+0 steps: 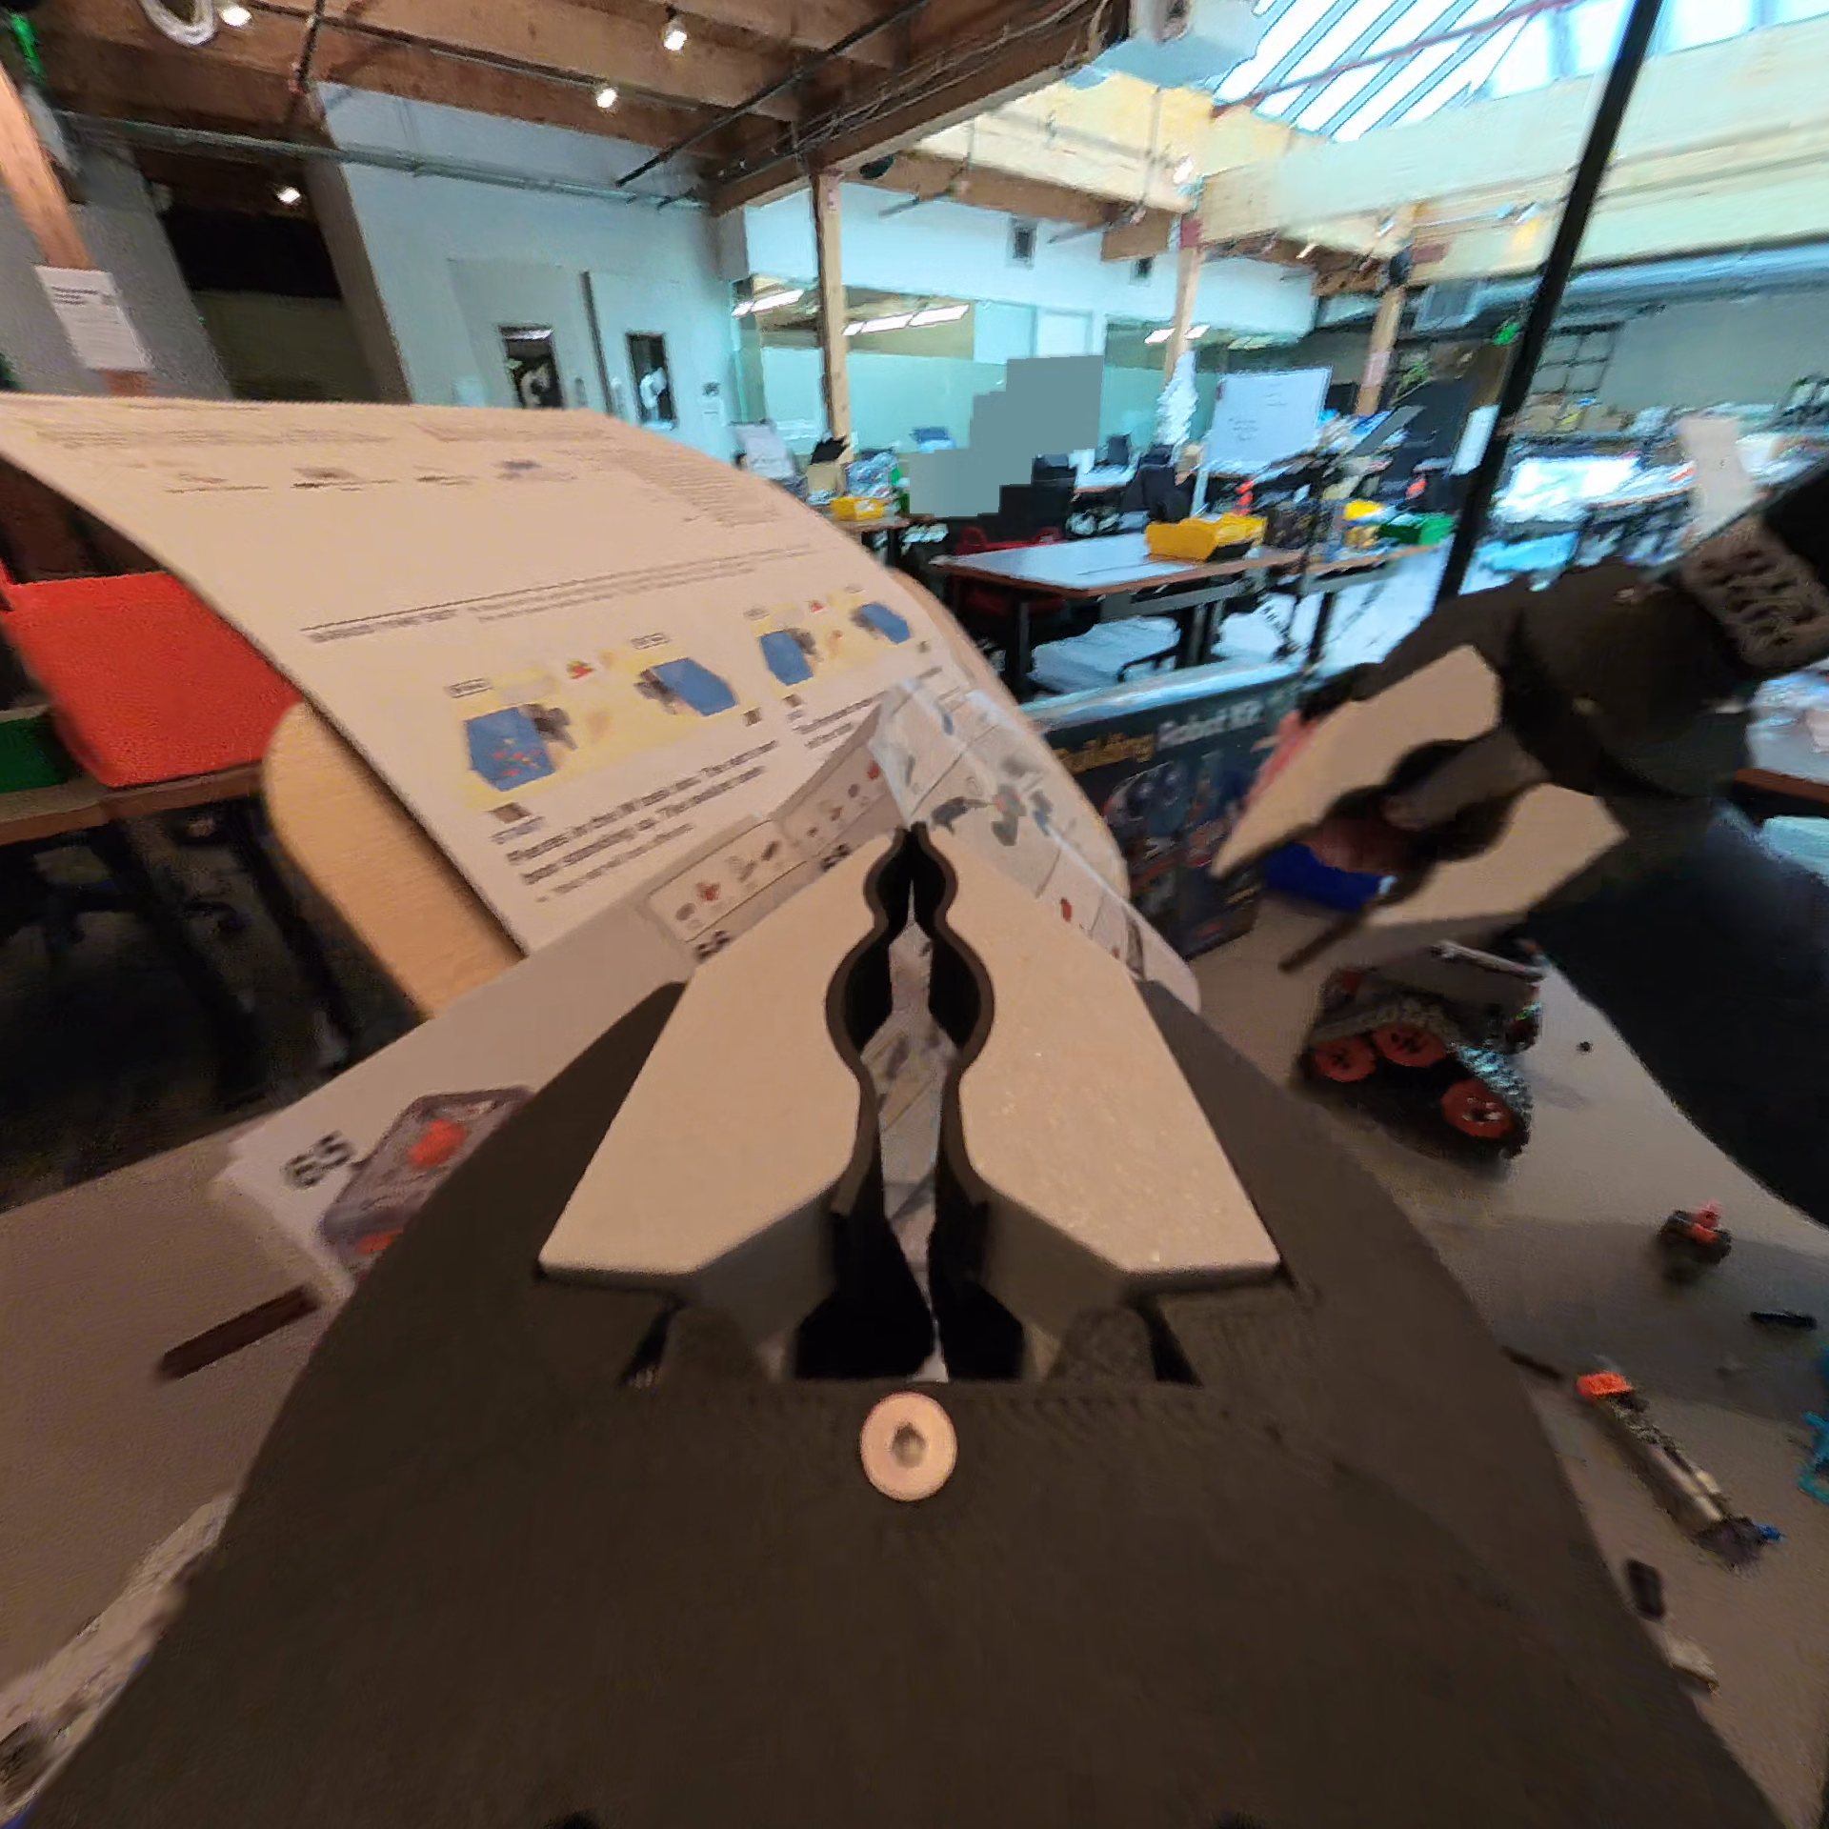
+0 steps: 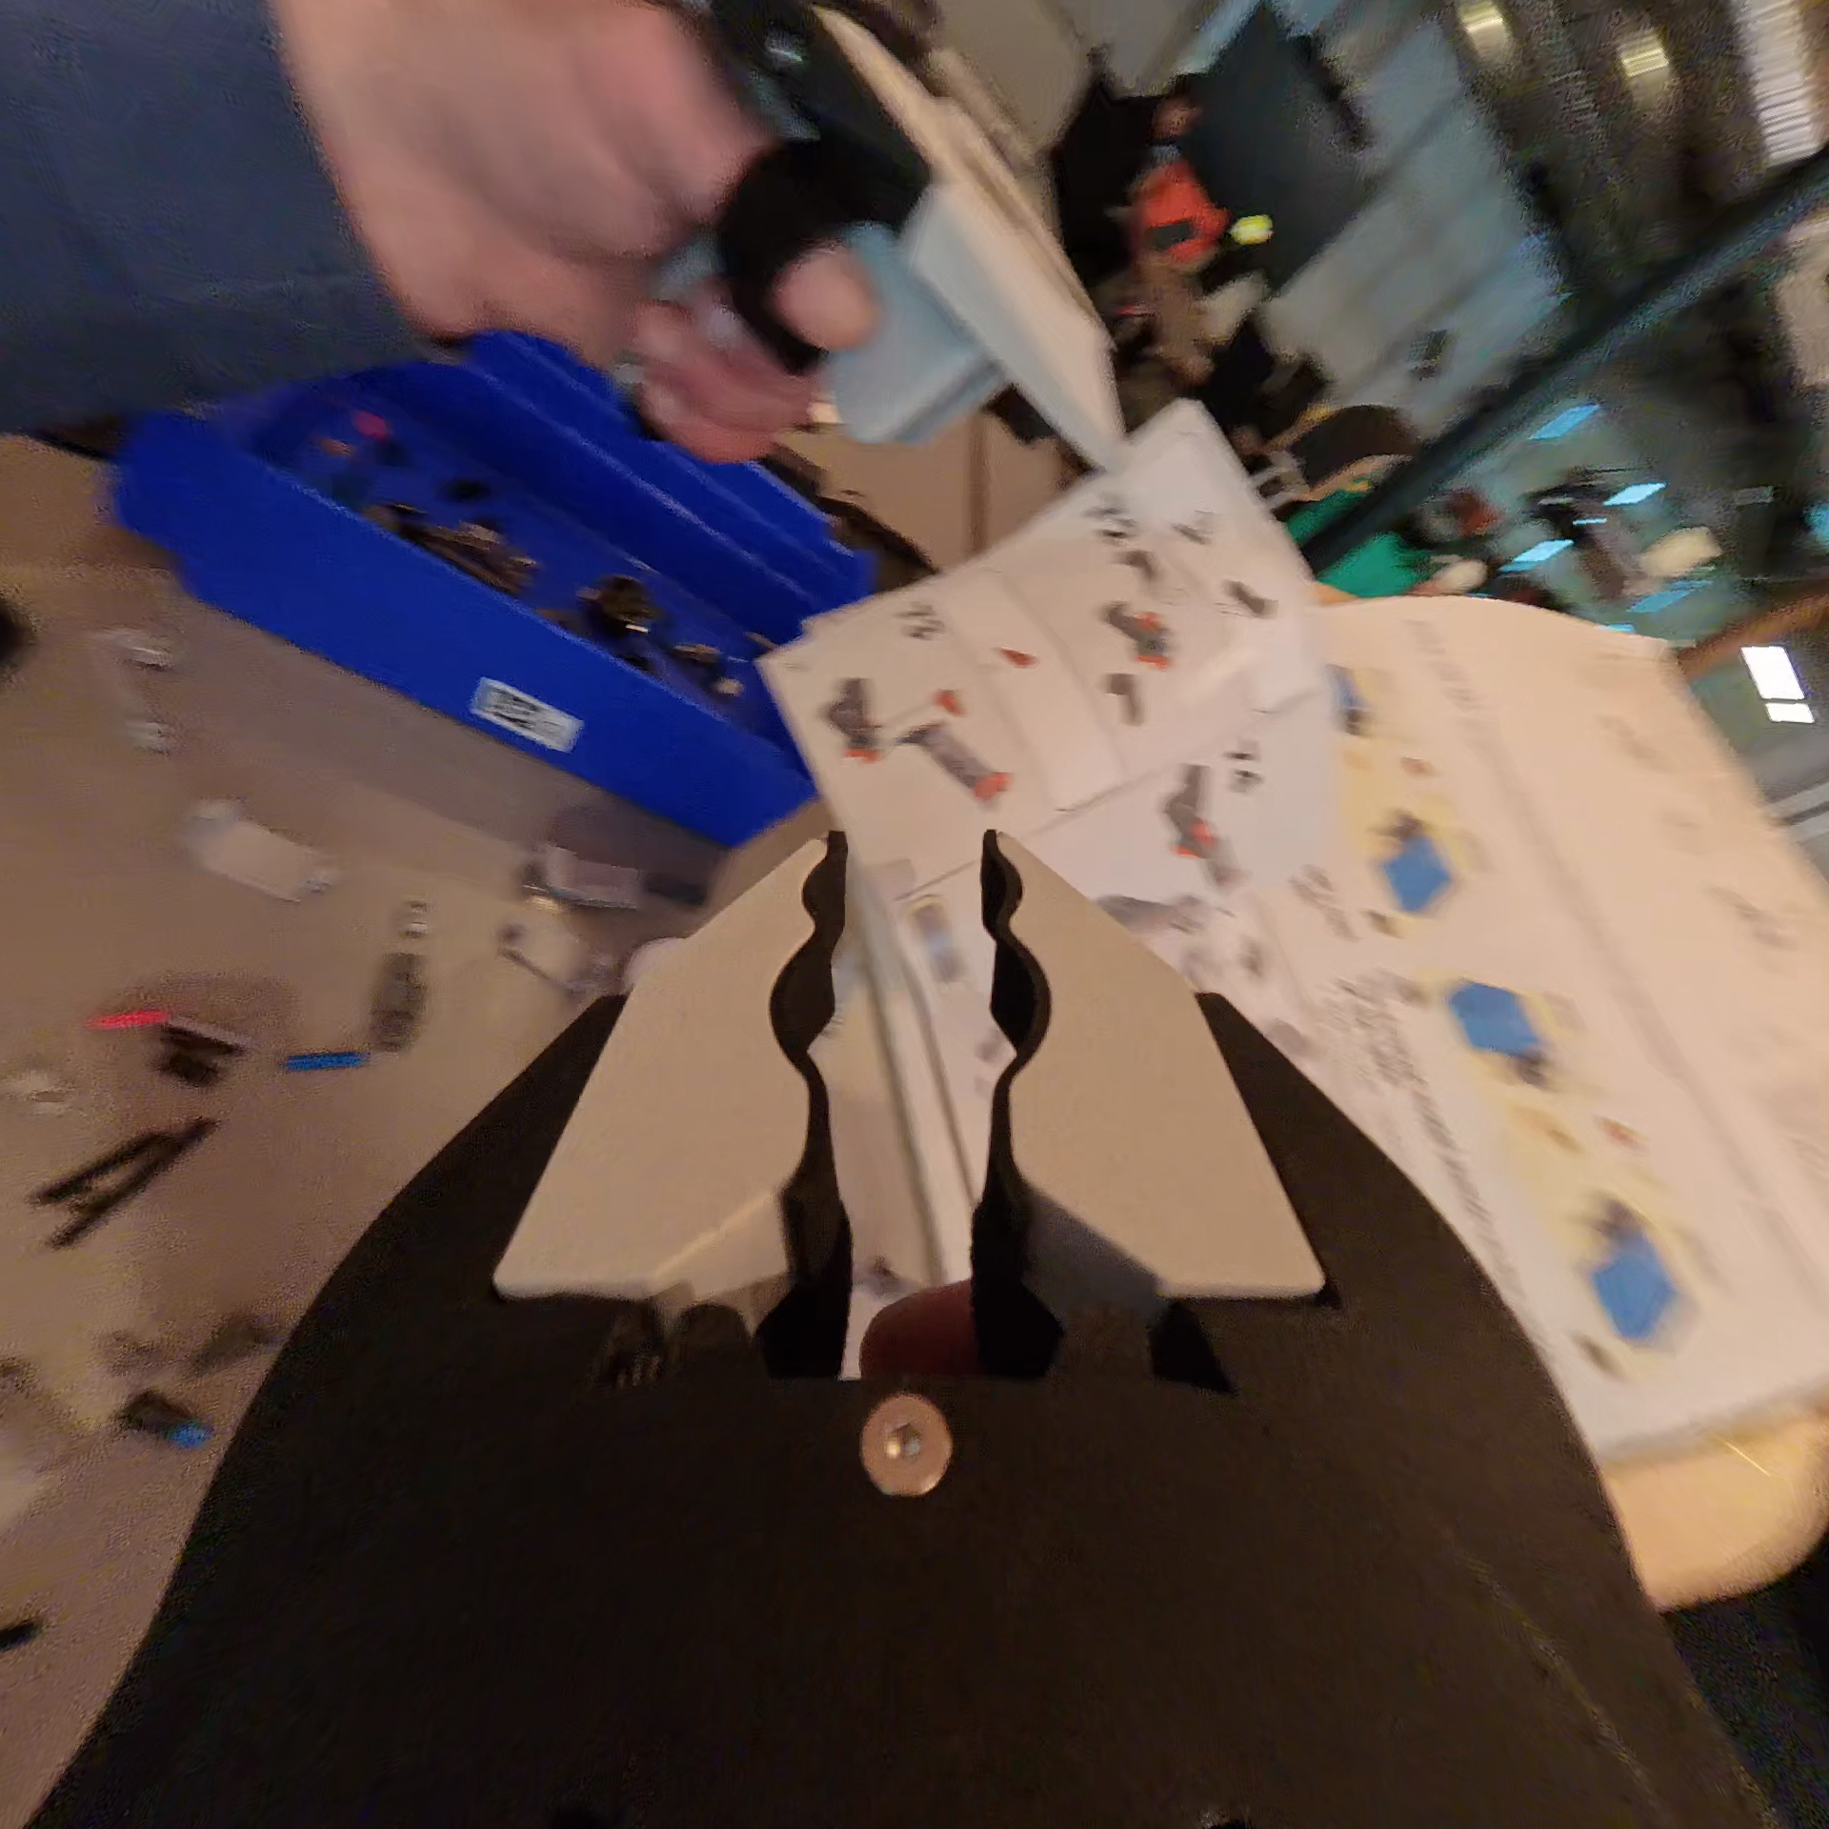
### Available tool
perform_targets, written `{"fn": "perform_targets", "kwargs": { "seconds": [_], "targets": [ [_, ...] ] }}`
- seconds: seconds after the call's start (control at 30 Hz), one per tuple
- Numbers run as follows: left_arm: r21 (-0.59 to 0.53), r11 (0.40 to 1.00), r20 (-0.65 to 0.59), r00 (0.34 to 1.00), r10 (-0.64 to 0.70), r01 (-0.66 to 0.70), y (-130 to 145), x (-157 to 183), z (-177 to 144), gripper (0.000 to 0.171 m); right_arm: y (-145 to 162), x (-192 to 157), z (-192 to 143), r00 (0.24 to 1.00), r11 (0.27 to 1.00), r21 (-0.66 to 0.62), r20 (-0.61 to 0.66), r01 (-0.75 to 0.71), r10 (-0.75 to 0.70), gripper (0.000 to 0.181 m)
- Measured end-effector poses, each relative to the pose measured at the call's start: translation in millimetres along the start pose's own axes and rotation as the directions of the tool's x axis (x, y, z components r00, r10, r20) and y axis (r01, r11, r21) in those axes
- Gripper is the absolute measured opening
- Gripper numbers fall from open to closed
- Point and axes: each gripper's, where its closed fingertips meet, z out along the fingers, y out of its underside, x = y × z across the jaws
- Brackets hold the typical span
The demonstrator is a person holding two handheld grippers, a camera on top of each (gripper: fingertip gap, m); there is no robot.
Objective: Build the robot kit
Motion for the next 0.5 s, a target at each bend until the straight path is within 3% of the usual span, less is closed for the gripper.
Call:
{"fn": "perform_targets", "kwargs": {
  "seconds": [0.07,0.13,0.3,0.4,0.5],
  "targets": [
    [-0.041,0.999,0.059,0.998,0.016,-0.014,-1.1,-20.1,-6.5,0.000,-3.4,-21.5,23.2,0.996,1.000,-0.004,0.092,-0.012,0.012,0.025],
    [-0.077,0.997,0.102,0.994,0.026,-0.018,-3.4,-37.4,-11.8,0.000,6.0,-29.2,53.3,0.995,0.997,-0.074,0.093,-0.020,0.027,0.027],
    [-0.189,0.981,0.185,0.980,0.075,-0.039,3.0,-74.7,-20.6,0.000,30.6,-20.0,123.3,0.997,0.979,-0.192,-0.058,-0.064,0.054,0.025],
    [-0.200,0.980,0.210,0.976,0.061,-0.018,8.6,-88.9,-26.8,0.000,36.2,-12.8,143.0,0.989,0.970,-0.238,-0.149,-0.046,0.010,0.012],
    [-0.219,0.976,0.208,0.976,0.055,-0.008,20.5,-95.7,-29.6,0.000,33.8,-15.1,148.6,0.988,0.968,-0.247,-0.157,-0.032,-0.007,0.009]
  ]
}}
